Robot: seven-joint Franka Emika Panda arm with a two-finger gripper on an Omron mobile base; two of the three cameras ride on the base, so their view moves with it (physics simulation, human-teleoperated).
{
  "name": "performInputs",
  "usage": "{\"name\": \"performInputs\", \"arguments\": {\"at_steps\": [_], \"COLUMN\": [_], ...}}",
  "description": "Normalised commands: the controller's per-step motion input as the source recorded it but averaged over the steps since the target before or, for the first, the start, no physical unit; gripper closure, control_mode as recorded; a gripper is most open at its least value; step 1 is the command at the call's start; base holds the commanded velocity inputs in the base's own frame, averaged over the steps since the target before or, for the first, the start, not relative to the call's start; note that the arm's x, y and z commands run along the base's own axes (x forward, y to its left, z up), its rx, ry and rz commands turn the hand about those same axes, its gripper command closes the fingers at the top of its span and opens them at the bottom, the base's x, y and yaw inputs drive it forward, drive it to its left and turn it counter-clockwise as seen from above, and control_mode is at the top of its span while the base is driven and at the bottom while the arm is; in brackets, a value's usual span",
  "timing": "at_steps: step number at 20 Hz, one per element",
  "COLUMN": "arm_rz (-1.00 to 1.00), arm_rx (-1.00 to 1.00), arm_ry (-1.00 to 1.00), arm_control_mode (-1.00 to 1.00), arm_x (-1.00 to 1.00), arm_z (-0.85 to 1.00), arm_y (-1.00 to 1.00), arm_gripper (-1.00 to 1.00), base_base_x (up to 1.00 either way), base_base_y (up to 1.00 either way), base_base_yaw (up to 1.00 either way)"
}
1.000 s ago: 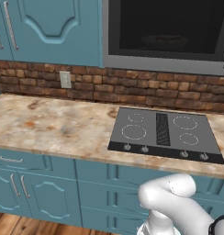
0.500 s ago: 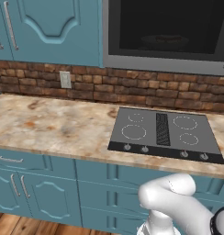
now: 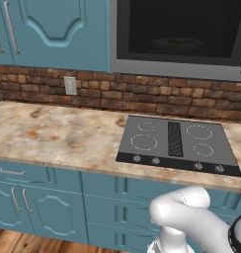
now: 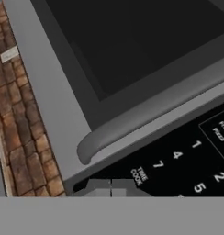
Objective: Place the bowl containing the garlic and hot dog in the microwave. Close the microwave door and press the start button to microwave the meal.
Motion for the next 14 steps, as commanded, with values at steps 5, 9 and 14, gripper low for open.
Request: {"name": "performInputs", "arguments": {"at_steps": [5, 9, 14], "arm_rz": [0.00, 0.00, 0.00], "arm_rx": [-0.01, 0.00, 0.00], "arm_ry": [0.01, 0.02, 0.02], "arm_control_mode": [-1.00, -1.00, -1.00], "arm_x": [0.27, 0.21, 0.24], "arm_z": [0.00, 0.00, 0.00], "arm_y": [-0.02, -0.23, -0.18], "arm_gripper": [1.00, 1.00, 1.00], "base_base_x": [0.00, 0.00, 0.00], "base_base_y": [0.00, 0.00, 0.00], "base_base_yaw": [0.00, 0.00, 0.00]}}
